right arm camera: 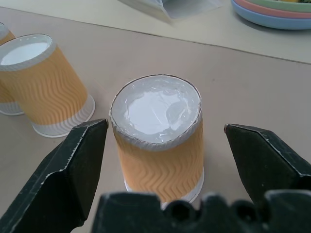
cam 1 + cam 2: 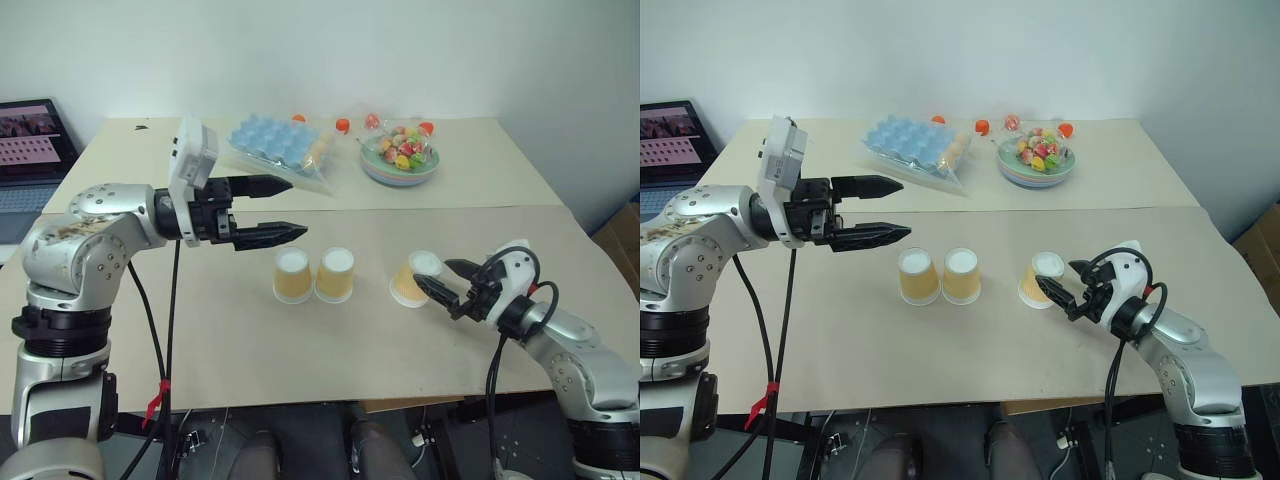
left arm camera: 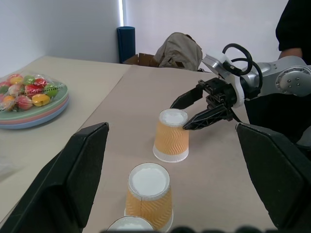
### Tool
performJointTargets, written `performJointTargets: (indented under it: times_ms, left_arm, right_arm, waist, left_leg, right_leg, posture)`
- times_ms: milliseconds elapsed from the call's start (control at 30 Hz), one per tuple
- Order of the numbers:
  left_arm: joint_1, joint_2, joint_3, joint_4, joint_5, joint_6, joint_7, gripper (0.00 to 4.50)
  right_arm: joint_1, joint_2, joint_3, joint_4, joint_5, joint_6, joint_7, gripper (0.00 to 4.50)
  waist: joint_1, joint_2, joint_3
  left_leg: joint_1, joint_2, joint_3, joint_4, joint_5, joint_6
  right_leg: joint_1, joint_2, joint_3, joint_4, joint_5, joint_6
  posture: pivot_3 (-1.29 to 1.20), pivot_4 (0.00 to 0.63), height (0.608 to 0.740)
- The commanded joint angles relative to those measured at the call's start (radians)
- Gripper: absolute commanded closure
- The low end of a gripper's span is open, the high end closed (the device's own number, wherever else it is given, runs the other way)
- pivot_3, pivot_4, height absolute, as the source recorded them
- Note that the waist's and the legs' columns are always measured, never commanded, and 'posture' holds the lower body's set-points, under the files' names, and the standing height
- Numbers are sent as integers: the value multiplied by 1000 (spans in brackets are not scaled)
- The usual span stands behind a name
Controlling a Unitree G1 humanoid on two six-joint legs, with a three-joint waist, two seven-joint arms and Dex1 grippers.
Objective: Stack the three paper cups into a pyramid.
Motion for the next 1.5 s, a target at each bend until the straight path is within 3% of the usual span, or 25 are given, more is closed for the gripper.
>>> performJointTargets:
  times_ms: [33, 267, 467, 500, 667, 1000, 1200, 1333, 1500]
  left_arm:
    - [-8, 13, 22, -32, -19, 0, 2, 46]
    - [4, 14, 23, -44, -21, 4, 7, 46]
    - [1, 36, 16, -44, -12, 6, -8, 0]
    - [-3, 44, 16, -40, -9, 6, -12, 0]
    - [2, 93, 29, -25, -5, -1, -42, 0]
    - [150, 187, 73, -60, 28, -70, -70, 0]
    - [178, 186, 85, -87, 20, -69, -55, 0]
    - [291, 148, 80, -149, 46, -110, -13, 0]
    - [359, 114, 68, -189, 62, -137, 20, 0]
  right_arm:
    - [-49, 7, 9, 30, -30, -55, 23, 0]
    - [-95, 23, 28, 93, -64, -84, 51, 0]
    - [-105, 25, 30, 82, -73, -82, 62, 1682]
    - [-115, 24, 30, 74, -74, -71, 57, 1771]
    - [-171, 4, 35, 27, -66, -6, 48, 1771]
    - [-462, -113, 121, 9, -97, 203, 56, 1771]
    - [-563, -90, 148, 14, -93, 299, 31, 1771]
    - [-770, 46, 266, -4, -64, 436, 17, 1771]
    - [-818, 82, 286, -5, -60, 503, 14, 1771]
  waist:
    - [0, 0, 0]
    - [1, 0, 0]
    - [0, 0, 0]
    - [0, 0, 0]
    - [-4, 0, 0]
    - [-2, 1, 1]
    - [4, 1, 1]
    - [-22, 2, 1]
    - [-10, 2, 1]
  left_leg:
    - [0, 0, 0, 0, 0, 0]
    - [0, 0, 0, 0, 0, 0]
    - [0, 0, 0, 0, 0, 0]
    - [0, 0, 0, 0, 0, 0]
    - [0, 0, 0, 0, 0, 0]
    - [0, 1, 0, 0, 0, 0]
    - [-1, 0, 0, 0, 0, 0]
    - [-1, 0, 2, 0, 0, 0]
    - [-2, 2, -2, -1, 0, 0]
  right_leg:
    - [0, 0, 0, 0, 0, 0]
    - [0, 0, 0, 0, 0, 0]
    - [0, 0, 0, 0, 0, 0]
    - [0, 0, 0, 0, 0, 0]
    - [-1, 0, 0, 2, 0, 0]
    - [-3, 0, 0, 4, -1, -2]
    - [-3, 0, -1, 3, -1, -2]
    - [-5, 0, 2, 5, -1, -2]
    - [-6, 2, -2, 7, 2, -9]
  posture:
    - [0, 150, 740]
    - [0, 150, 740]
    - [0, 150, 740]
    - [0, 150, 740]
    - [0, 150, 740]
    - [0, 150, 740]
    - [0, 150, 740]
    - [0, 150, 740]
    - [0, 150, 740]
